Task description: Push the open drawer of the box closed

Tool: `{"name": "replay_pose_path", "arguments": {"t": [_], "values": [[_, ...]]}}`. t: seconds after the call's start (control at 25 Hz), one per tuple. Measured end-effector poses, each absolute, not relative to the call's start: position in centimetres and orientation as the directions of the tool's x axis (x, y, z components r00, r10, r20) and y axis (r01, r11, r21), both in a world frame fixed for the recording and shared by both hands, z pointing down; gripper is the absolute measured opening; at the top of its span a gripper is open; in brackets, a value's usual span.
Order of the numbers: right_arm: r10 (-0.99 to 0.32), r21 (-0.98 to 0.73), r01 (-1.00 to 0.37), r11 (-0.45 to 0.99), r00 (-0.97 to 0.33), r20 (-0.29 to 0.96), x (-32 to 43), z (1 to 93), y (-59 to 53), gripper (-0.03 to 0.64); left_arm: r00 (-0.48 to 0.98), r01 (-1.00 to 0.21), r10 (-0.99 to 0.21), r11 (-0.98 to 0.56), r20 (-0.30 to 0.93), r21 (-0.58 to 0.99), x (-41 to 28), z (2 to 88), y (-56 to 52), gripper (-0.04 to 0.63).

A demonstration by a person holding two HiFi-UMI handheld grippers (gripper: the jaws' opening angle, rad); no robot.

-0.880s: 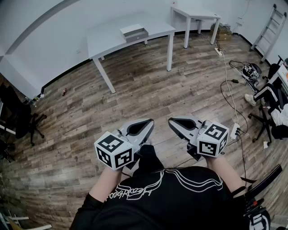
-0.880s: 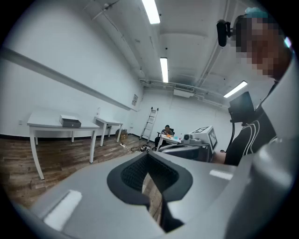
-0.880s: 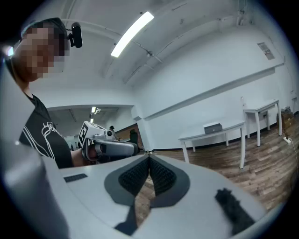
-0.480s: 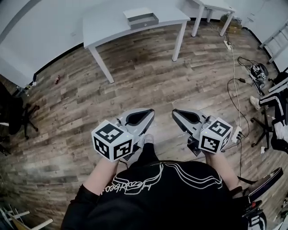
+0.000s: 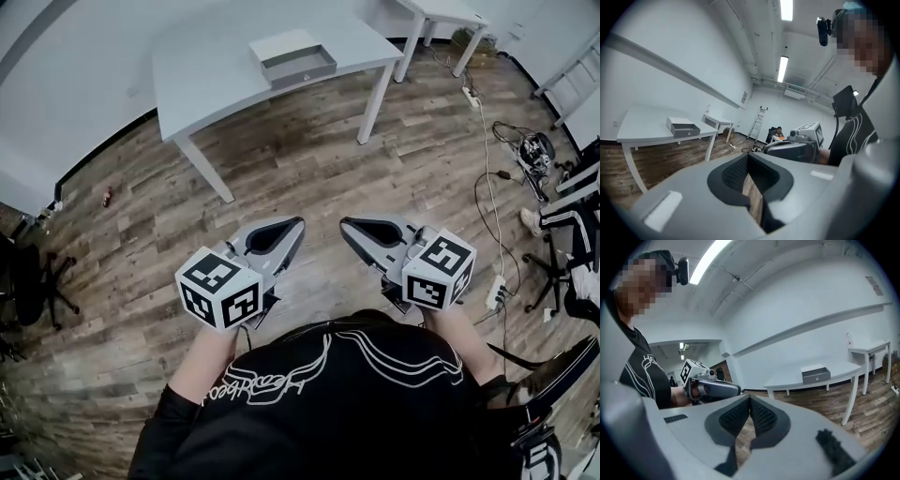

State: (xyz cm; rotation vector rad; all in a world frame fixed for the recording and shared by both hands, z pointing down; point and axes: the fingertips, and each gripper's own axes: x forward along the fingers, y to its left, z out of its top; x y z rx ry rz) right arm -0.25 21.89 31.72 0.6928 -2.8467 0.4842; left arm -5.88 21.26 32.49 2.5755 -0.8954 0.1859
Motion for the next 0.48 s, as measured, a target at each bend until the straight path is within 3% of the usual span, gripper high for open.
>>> {"name": "replay_pose_path", "arguments": {"t": [0.48], "values": [[-0.425, -0.27, -0.489, 0.83, -0.866, 0.264, -0.6, 35.4, 10.1, 0.009, 0.757, -0.653, -0.582, -0.69, 0.296, 0.314, -7.0, 35.0, 9.9, 0.005]]}}
